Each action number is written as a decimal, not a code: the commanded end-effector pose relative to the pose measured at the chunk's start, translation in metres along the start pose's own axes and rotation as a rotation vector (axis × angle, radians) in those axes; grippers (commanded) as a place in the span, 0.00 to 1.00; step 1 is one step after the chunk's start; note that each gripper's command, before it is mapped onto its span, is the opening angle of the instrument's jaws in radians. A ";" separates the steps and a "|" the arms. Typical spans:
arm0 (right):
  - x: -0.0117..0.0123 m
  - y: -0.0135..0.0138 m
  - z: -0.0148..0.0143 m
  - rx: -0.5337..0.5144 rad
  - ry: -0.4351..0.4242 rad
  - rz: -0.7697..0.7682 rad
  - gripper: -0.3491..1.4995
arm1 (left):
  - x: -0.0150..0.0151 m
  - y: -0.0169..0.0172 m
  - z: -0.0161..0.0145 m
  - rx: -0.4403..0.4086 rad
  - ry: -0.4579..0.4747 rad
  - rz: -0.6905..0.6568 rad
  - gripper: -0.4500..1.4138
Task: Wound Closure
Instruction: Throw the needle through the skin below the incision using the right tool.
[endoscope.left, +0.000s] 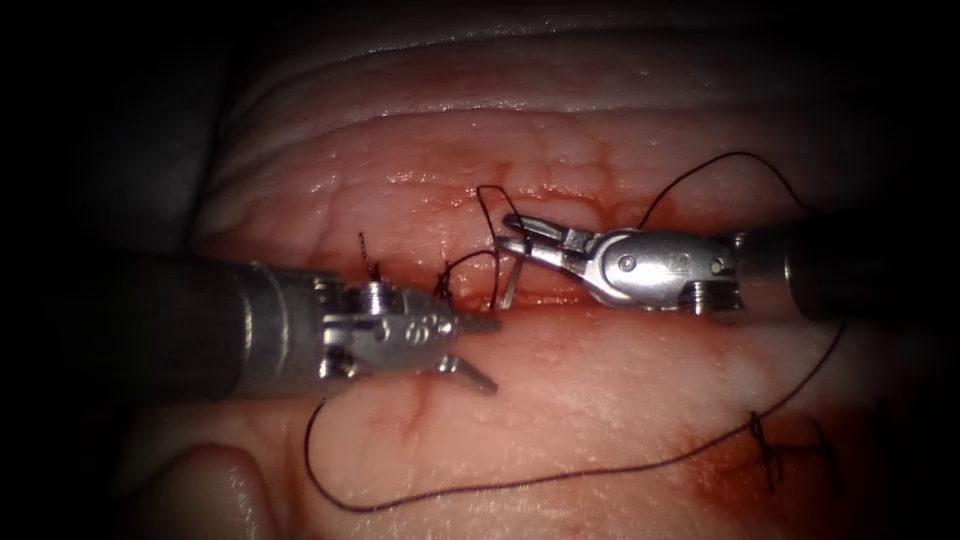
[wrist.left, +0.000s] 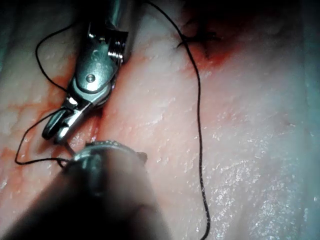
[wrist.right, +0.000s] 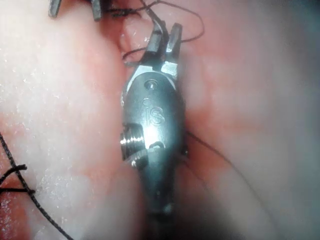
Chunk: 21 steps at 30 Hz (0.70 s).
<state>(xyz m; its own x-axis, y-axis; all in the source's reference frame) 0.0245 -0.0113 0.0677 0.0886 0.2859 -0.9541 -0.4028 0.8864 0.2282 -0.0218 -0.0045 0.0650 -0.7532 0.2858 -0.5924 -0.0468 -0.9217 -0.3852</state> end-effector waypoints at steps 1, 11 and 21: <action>-0.0004 -0.0002 0.0007 0.002 0.001 0.001 0.00 | 0.0000 -0.0001 0.0010 -0.001 0.000 0.003 0.33; -0.0001 0.0004 0.0019 0.075 -0.060 0.088 0.00 | -0.0024 0.0014 0.0033 -0.009 0.007 0.031 0.32; -0.0003 0.0014 0.0021 0.112 -0.109 0.099 0.00 | -0.0025 0.0033 0.0028 -0.013 0.006 0.036 0.32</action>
<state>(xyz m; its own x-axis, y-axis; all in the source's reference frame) 0.0251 -0.0091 0.0682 0.1542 0.4096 -0.8992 -0.3117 0.8837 0.3491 -0.0214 -0.0088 0.0666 -0.7497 0.2542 -0.6110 -0.0110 -0.9279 -0.3726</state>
